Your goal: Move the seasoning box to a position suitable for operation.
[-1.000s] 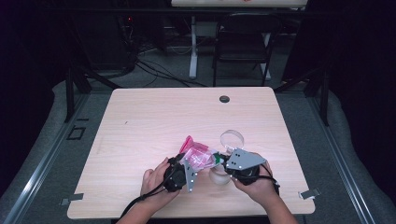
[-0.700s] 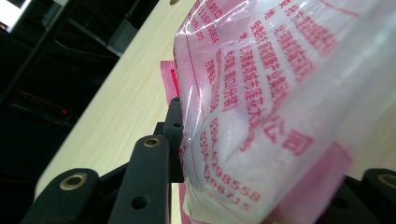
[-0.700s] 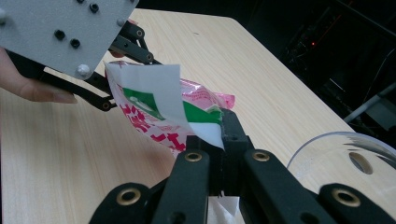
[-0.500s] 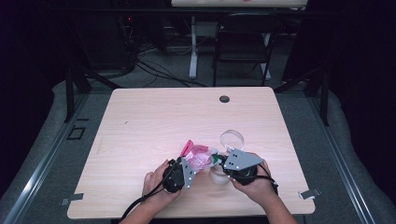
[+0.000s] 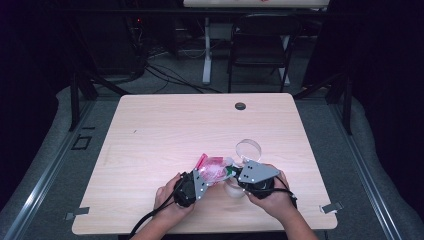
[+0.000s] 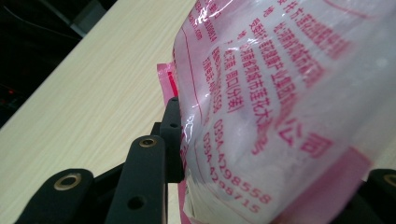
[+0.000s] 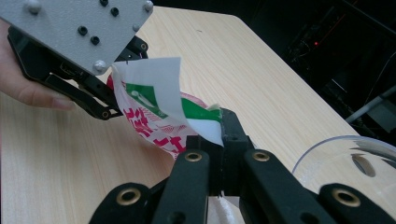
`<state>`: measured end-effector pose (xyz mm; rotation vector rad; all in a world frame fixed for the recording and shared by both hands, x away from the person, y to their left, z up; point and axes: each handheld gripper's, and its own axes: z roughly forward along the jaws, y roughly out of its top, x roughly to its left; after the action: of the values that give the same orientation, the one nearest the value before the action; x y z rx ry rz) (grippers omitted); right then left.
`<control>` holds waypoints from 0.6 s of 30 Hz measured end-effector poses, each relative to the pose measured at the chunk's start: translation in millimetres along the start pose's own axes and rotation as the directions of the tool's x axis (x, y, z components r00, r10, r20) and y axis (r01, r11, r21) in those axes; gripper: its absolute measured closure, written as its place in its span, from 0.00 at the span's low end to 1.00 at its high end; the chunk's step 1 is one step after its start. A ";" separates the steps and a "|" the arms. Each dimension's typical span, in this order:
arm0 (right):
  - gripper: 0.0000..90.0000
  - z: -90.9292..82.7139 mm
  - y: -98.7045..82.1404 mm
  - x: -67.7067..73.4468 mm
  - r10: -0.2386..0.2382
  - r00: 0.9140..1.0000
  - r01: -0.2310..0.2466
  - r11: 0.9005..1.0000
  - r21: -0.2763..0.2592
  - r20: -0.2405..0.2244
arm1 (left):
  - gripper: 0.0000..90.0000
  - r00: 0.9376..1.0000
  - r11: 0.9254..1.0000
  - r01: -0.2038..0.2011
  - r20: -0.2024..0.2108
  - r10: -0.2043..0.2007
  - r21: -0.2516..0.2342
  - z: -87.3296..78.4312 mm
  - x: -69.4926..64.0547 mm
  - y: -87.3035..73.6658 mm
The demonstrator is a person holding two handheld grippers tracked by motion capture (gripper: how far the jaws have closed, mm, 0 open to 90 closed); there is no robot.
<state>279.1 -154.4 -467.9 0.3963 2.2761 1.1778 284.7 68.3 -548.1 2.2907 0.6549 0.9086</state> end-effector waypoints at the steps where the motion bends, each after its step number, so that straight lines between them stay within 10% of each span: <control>1: 1.00 0.4 -0.2 0.0 0.000 1.000 0.000 1.000 0.000 -0.002 | 0.73 1.000 1.000 0.016 0.013 -0.016 0.001 0.9 0.4 -0.6; 18: 1.00 5.8 -3.2 1.6 -0.008 1.000 0.009 1.000 0.029 -0.009 | 0.75 0.996 0.998 0.063 0.059 -0.064 0.012 8.7 1.2 -6.1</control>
<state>281.1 -151.6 -473.8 0.3926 2.3025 1.1460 290.5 70.5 -556.7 2.2831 0.7036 0.8067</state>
